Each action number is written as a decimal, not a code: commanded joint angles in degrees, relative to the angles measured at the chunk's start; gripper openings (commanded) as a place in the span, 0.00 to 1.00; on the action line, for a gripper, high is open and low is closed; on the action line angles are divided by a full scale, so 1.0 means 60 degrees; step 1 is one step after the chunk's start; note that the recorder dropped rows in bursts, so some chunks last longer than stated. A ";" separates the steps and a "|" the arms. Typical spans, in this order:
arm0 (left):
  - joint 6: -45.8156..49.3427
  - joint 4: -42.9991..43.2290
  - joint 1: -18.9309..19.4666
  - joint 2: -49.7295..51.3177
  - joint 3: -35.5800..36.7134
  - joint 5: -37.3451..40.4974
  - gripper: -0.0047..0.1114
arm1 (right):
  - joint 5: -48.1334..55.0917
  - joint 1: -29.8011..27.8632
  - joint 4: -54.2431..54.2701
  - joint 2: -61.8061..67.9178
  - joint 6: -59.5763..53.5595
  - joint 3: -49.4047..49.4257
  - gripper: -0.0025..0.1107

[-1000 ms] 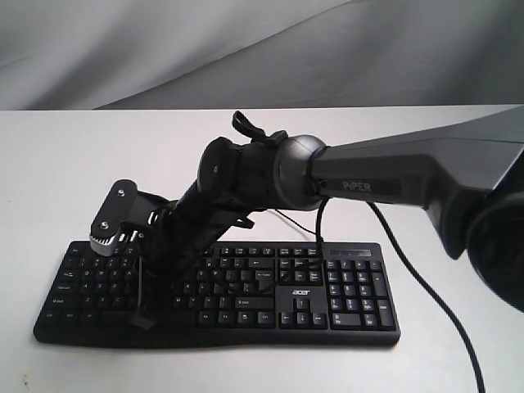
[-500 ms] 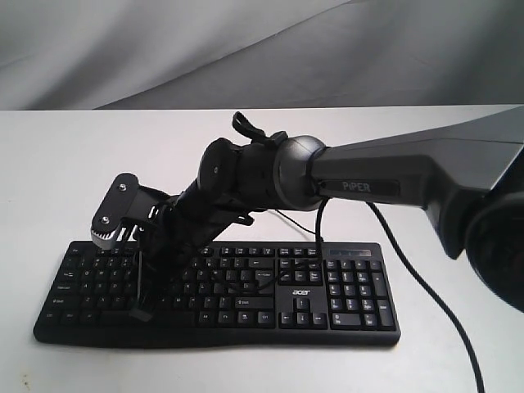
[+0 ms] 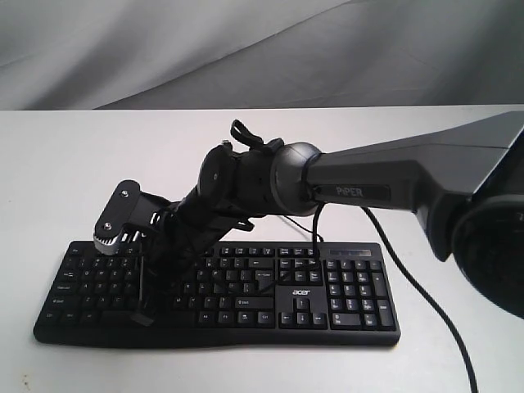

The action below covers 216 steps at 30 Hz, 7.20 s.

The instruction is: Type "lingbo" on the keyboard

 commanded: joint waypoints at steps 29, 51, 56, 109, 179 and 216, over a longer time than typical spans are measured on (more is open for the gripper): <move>-0.0020 -0.0036 0.0010 -0.0035 0.0046 -0.0066 0.04 | 0.0758 0.0027 0.0069 -0.0590 -0.0031 0.0411 0.02; -0.0020 -0.0036 0.0010 -0.0035 0.0046 -0.0066 0.04 | 0.0525 0.0042 0.0069 -0.0387 -0.0031 0.0411 0.02; -0.0020 -0.0036 0.0010 -0.0035 0.0046 -0.0066 0.04 | 0.0562 0.0042 0.0091 -0.0387 -0.0031 0.0411 0.02; -0.0020 -0.0036 0.0010 -0.0035 0.0046 -0.0066 0.04 | 0.0275 -0.1133 -0.0118 -0.1393 -0.0026 0.1527 0.02; -0.0020 -0.0036 0.0010 -0.0035 0.0046 -0.0066 0.04 | -0.0251 -0.1133 -0.0901 -0.7531 0.1276 0.1747 0.02; -0.0020 -0.0036 0.0010 -0.0035 0.0046 -0.0066 0.04 | -0.3705 -0.8677 -0.3114 -1.7839 0.8942 1.0649 0.02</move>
